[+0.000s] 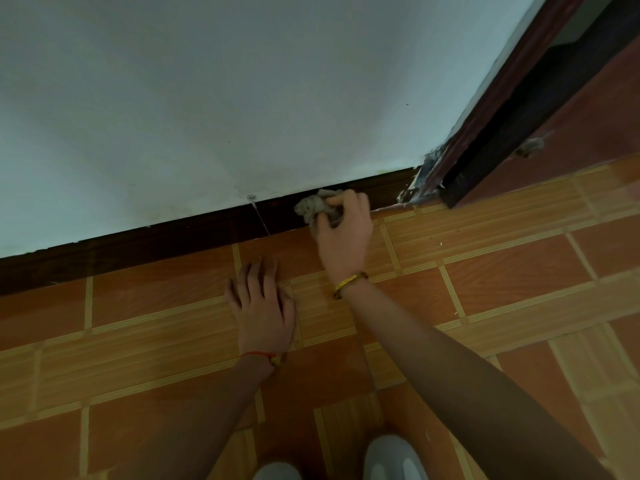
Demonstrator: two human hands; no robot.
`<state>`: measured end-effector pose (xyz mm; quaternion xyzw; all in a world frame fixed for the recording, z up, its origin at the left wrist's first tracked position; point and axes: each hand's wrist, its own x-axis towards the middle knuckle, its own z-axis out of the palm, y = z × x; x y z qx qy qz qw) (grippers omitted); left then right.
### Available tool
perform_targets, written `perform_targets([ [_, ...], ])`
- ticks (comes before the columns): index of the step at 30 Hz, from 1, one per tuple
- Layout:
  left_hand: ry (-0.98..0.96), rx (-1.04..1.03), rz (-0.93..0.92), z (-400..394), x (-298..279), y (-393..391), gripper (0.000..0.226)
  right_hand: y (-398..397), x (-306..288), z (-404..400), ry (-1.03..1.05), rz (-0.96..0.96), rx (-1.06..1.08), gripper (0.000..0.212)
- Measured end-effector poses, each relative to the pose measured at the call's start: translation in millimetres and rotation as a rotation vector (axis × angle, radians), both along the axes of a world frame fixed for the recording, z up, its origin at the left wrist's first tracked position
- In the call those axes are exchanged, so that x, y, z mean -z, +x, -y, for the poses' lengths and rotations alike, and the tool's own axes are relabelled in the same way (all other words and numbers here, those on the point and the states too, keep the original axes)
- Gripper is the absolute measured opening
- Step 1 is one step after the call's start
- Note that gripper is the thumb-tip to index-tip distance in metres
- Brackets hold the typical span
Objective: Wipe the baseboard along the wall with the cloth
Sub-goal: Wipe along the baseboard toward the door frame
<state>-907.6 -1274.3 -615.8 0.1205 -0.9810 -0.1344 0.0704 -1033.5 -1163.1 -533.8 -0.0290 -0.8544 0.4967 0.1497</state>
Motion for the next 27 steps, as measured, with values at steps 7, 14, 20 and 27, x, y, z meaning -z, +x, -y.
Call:
perform_targets([
  [7,0.011,0.002,0.019,0.3,-0.9,0.0,0.054,-34.5,-8.9,-75.2,-0.019,-0.143,0.374,0.018],
  [14,0.003,0.003,0.018,0.9,-0.2,-0.2,0.053,-45.8,12.3,-106.3,0.080,-0.109,0.368,0.018],
  [20,0.006,0.001,0.017,0.3,-0.1,-0.3,0.053,-44.7,28.5,-109.9,0.188,0.009,0.288,0.022],
  [27,0.002,-0.003,0.028,0.6,-0.5,0.0,0.054,-38.2,35.6,-93.4,0.147,0.060,0.275,0.023],
])
